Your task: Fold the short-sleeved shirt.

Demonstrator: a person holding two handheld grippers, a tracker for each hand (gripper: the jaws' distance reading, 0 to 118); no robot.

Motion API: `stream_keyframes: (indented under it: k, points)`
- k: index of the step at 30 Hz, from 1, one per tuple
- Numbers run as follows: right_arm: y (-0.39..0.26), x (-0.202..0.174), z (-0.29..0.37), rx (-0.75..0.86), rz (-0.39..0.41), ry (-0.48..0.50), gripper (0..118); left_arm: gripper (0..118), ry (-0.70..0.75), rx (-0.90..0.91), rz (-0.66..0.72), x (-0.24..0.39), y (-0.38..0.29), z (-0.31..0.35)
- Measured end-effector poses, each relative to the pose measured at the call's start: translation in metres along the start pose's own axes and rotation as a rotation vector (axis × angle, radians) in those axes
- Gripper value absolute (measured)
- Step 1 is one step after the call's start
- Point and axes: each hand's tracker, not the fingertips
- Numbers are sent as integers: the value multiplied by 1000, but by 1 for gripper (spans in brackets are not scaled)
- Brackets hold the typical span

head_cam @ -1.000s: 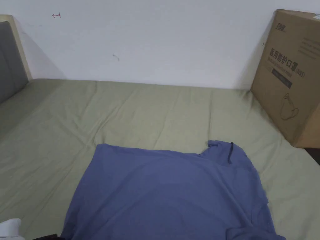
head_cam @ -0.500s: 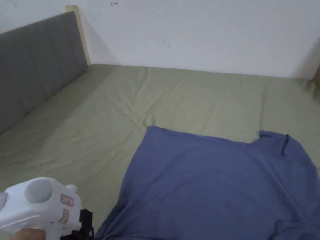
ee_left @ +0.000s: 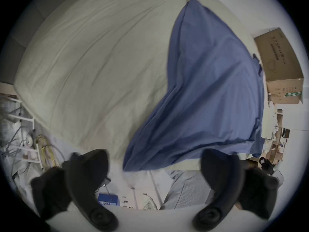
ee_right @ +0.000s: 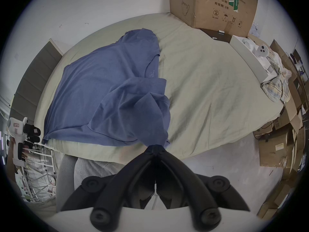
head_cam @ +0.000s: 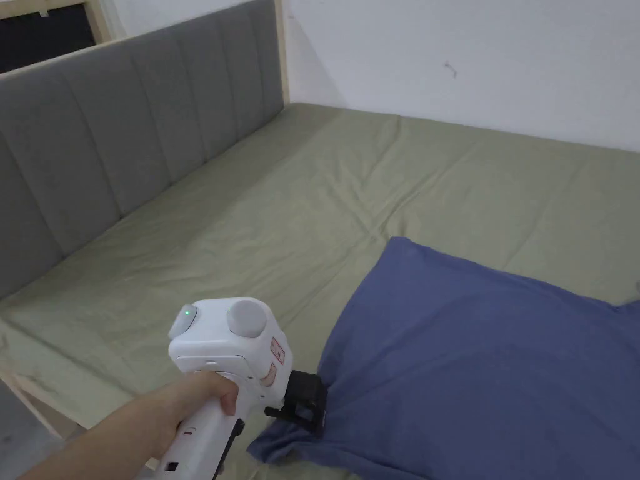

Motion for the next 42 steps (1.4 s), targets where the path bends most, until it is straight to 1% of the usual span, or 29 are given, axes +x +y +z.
stream_keyframes:
  k: [1, 3, 5, 6, 7, 8, 9, 10, 11, 12, 13, 14, 16, 20, 21, 22, 23, 24, 25, 26, 27, 31, 34, 35, 36, 38, 40, 41, 42]
  points:
    - [3, 1, 1, -3, -12, -10, 0, 111, -12, -17, -32, 1, 0, -1]
    - [5, 3, -1, -6, -16, -16, 0, 111, 26, -35, -37, 4, -3, -9]
    - [5, 1, 0, -4, -32, -21, 0, 109, 81, -62, -63, 0, 11, -28]
    - [6, 0, 0, -1, -37, -19, 0, 89, 106, -79, -71, 0, 10, -34]
    - [6, 1, 0, 2, -43, -17, 0, 74, 118, -119, -52, 0, 9, -37]
    - [6, 1, 0, 5, -49, -16, 0, 70, 104, -122, -32, -2, 8, -37]
    - [7, -4, 2, 6, -52, -17, 0, 67, 172, -77, -40, 0, 6, -32]
    - [7, -5, 2, 8, -53, -16, 0, 67, 104, -78, -56, 0, 5, -27]
    - [7, -5, 1, 10, -54, -18, 0, 58, 42, -87, -77, 1, 6, -21]
    - [7, -5, 0, 11, -53, -20, 0, 20, 18, -85, -51, -2, 8, -19]
    - [8, -4, -1, 11, -59, -27, 0, 3, 9, -88, 7, -5, 9, -18]
    - [8, -4, -2, 14, -59, -30, 0, 3, -10, -100, -17, -3, 12, -19]
    - [8, -5, -3, 28, -69, -29, 0, 3, 102, -55, -65, 6, 9, -23]
    - [11, -8, -1, 61, -69, -16, 0, 3, 79, -83, -38, 18, 2, -28]
    - [11, -5, -2, 68, -64, -15, 10, 3, 78, -81, -38, 20, 0, -27]
    - [13, -3, -4, 74, -46, -13, 44, 3, 75, -81, -35, 21, -2, -27]
    - [14, -2, -8, 67, -26, -11, 89, 3, 82, -74, -33, 22, -3, -27]
    - [15, -3, -12, 49, -7, -7, 118, 3, 81, -77, -28, 21, 1, -25]
    - [11, 0, -13, 51, -4, 0, 116, 3, 81, -78, -26, 21, 1, -24]
    - [10, -1, -14, 43, 28, 28, 116, 3, 80, -76, -23, 23, 0, -23]
    - [9, -2, -15, 49, 12, 15, 116, 3, 75, -81, -20, 24, -2, -23]
    - [24, -1, -41, 48, 8, 14, 116, 3, 63, -78, -1, 28, 0, -19]
    - [27, -4, -56, 48, 50, 1, 115, 3, 68, -75, -11, 27, 5, -18]
    - [29, -5, -60, 31, 61, -3, 112, 3, 65, -76, -11, 27, 4, -18]
    - [30, -5, -64, 7, 66, -4, 91, 3, 64, -75, -10, 25, 7, -19]
    - [28, -6, -66, -47, 43, 20, 2, 3, 58, -72, 0, 23, 7, -18]
    - [22, -7, -65, 1, -10, 100, 2, 3, 48, -73, 2, 20, 6, -19]
    - [21, -9, -62, -28, 14, 69, 3, 3, 45, -70, 3, 19, 5, -18]
    - [20, -10, -60, -24, 24, 71, 2, 3, 44, -68, 3, 18, 4, -16]
